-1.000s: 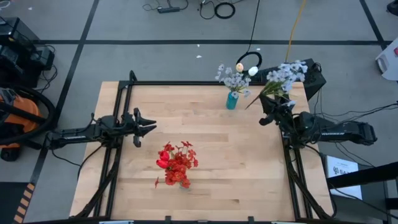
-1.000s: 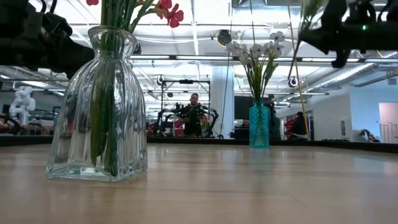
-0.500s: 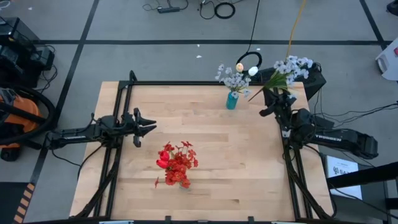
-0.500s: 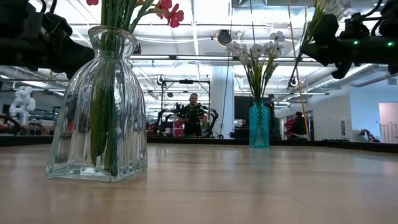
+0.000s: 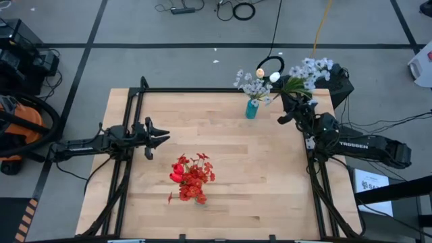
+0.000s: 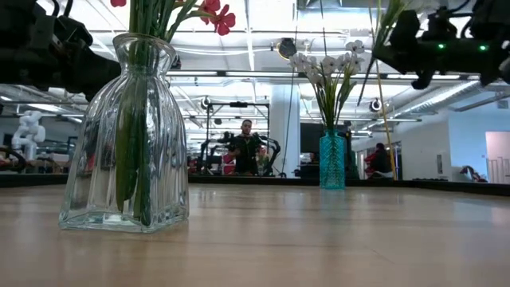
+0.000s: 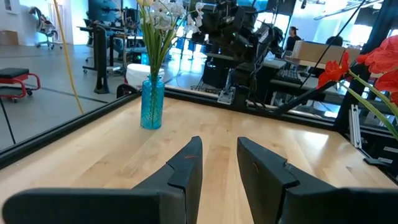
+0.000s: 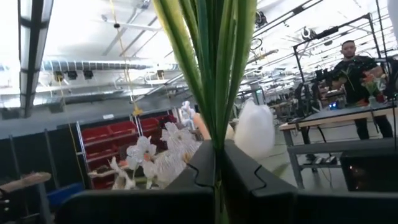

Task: Sort flowers into vase by color
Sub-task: Put the white flowers into the blue vase

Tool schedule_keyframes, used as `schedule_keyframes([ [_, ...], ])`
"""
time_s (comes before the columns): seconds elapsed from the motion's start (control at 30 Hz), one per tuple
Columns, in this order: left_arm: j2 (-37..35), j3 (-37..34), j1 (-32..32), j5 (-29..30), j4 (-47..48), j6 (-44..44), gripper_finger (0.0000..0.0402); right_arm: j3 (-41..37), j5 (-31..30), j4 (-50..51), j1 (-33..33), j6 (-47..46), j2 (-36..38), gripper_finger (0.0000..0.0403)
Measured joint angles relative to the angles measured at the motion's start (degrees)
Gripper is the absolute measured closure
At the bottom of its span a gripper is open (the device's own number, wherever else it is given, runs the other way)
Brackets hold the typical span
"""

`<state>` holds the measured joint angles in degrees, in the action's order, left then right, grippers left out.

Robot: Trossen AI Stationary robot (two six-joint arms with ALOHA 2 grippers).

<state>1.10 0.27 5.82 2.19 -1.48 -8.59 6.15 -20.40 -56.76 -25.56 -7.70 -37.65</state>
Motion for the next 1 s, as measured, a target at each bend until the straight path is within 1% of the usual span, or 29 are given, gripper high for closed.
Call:
schedule_keyframes([
  [0.17,0.0,0.0,0.0,0.0,-0.1,0.0,0.0295,4.0,-0.1,0.1,-0.3,2.6,-6.2,0.0402],
  [0.23,0.0,0.0,0.0,0.0,-0.1,0.0,0.0295,4.3,0.3,0.1,-1.1,1.2,-9.0,0.0402],
  [0.27,0.0,0.0,0.0,0.0,-0.1,0.0,0.0295,4.3,1.5,-0.4,-1.6,0.0,-10.4,0.0402],
  [0.37,0.0,0.0,0.0,0.0,-0.1,0.0,0.0295,4.4,5.4,-4.2,-3.3,-2.7,-14.8,0.0402],
  [0.47,0.0,0.0,0.0,0.0,-0.1,0.0,0.0295,4.4,5.8,-10.0,-4.2,-3.0,-18.6,0.0402],
  [0.57,0.0,0.0,0.0,0.0,-0.1,0.0,0.0295,4.4,5.8,-12.7,-5.0,-2.2,-21.4,0.0402],
  [0.63,0.0,0.0,0.0,0.0,-0.1,0.0,0.0295,4.4,6.0,-12.7,-5.3,-2.5,-23.1,0.0402],
  [0.77,0.0,0.0,0.0,0.0,-0.1,0.0,0.0295,5.9,8.6,-13.4,-5.6,-3.8,-26.8,0.0402],
  [1.0,0.0,0.0,0.0,0.0,-0.1,0.0,0.0295,11.4,8.9,-13.3,-5.6,1.1,-32.2,0.0402],
])
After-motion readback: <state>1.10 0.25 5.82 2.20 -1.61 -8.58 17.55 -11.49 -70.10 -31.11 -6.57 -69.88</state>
